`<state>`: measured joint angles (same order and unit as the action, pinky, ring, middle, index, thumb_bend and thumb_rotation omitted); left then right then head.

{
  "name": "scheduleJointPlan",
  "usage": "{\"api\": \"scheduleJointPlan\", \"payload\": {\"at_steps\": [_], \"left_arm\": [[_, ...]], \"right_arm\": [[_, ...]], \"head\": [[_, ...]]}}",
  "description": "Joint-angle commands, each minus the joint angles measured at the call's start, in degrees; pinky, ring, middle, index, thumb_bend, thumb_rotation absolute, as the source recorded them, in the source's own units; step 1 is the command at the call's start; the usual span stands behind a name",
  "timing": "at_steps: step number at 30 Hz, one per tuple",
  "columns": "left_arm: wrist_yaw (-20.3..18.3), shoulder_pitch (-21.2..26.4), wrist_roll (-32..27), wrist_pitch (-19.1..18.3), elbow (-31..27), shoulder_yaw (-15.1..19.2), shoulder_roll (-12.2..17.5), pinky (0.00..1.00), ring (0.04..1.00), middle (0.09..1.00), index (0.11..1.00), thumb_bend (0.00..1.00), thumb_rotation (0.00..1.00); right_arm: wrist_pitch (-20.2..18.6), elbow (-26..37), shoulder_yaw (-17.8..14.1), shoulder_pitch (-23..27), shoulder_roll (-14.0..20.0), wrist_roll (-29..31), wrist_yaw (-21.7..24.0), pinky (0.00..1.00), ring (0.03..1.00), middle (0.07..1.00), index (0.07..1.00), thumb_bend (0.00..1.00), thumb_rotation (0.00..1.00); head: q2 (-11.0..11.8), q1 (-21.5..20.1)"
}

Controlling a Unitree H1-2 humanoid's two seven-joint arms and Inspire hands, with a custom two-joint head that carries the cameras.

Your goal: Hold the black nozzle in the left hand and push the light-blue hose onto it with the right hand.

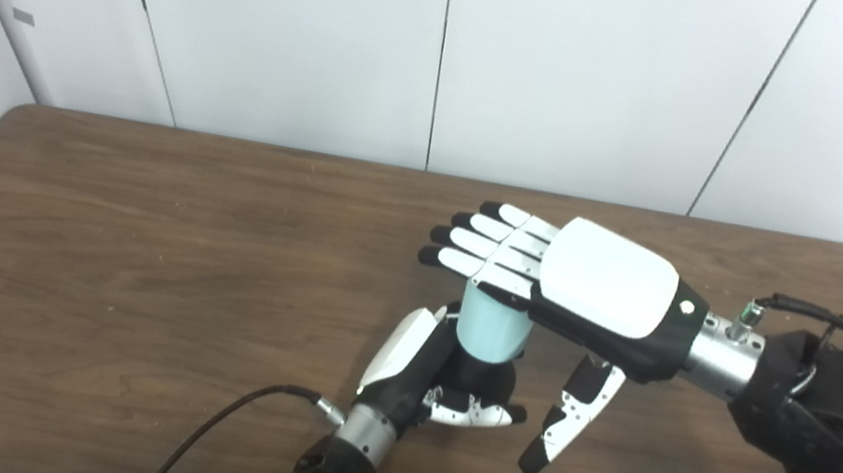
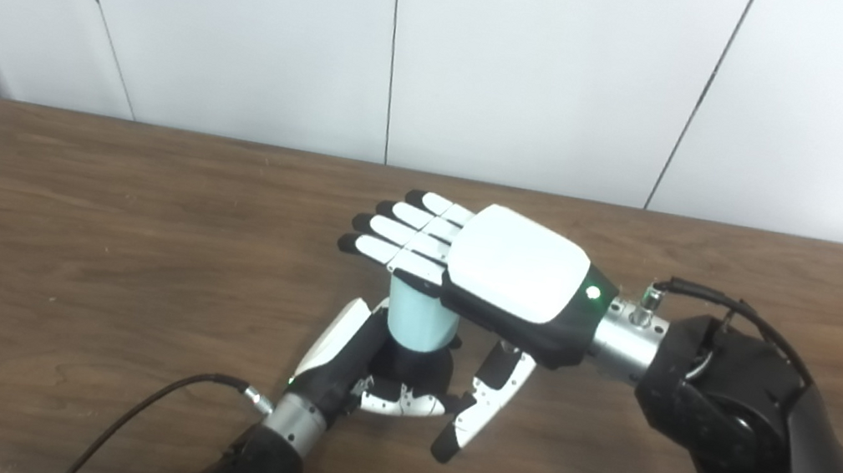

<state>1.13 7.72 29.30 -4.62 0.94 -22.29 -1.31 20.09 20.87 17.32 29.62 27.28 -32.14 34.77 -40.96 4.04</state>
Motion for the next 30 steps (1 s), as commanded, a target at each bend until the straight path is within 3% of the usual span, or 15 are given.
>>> {"api": "scheduleJointPlan", "payload": {"at_steps": [1, 30], "left_arm": [[-0.5, -2.6, 0.2, 0.1, 1.7, -0.3, 0.9, 1.00, 0.848, 0.782, 0.488, 0.51, 0.06], [-0.9, -2.7, 0.2, -0.6, 0.9, -0.3, 0.9, 1.00, 0.848, 0.783, 0.488, 0.51, 0.06]], "right_arm": [[0.1, 0.3, -1.2, 1.7, 1.0, 0.7, -0.8, 1.00, 1.000, 1.000, 1.000, 0.93, 0.67], [0.4, -1.2, -0.8, -0.5, 0.8, -0.6, -1.1, 1.00, 1.000, 1.000, 1.000, 0.92, 0.60]], "head": [[-0.1, 0.0], [-0.3, 0.2]]}}
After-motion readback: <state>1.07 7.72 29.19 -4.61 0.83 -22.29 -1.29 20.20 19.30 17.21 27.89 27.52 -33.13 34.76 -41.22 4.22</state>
